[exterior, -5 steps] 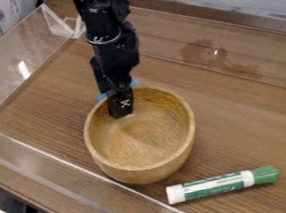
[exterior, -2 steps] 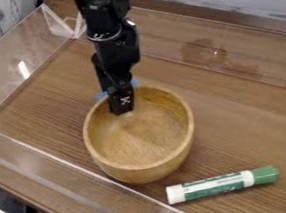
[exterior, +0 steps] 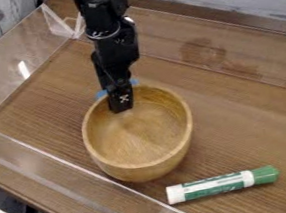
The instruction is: Put the blue block in the brown bowl
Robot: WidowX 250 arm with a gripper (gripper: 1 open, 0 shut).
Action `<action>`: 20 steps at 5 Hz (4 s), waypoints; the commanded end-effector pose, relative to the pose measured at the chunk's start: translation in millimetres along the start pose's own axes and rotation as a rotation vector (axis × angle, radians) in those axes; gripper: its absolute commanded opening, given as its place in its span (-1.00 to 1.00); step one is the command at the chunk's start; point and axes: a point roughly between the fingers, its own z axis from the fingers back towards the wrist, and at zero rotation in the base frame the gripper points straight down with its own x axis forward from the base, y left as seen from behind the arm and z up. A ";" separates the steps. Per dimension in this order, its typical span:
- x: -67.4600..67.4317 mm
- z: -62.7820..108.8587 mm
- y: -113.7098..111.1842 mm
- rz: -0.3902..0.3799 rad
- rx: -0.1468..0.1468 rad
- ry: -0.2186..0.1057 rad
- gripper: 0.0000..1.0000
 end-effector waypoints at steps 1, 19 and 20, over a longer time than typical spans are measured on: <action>5.3 26.4 16.4 0.007 0.080 -0.055 1.00; 17.2 8.1 -5.9 -0.165 0.000 -0.102 1.00; 18.3 9.1 -8.4 -0.174 -0.006 -0.104 1.00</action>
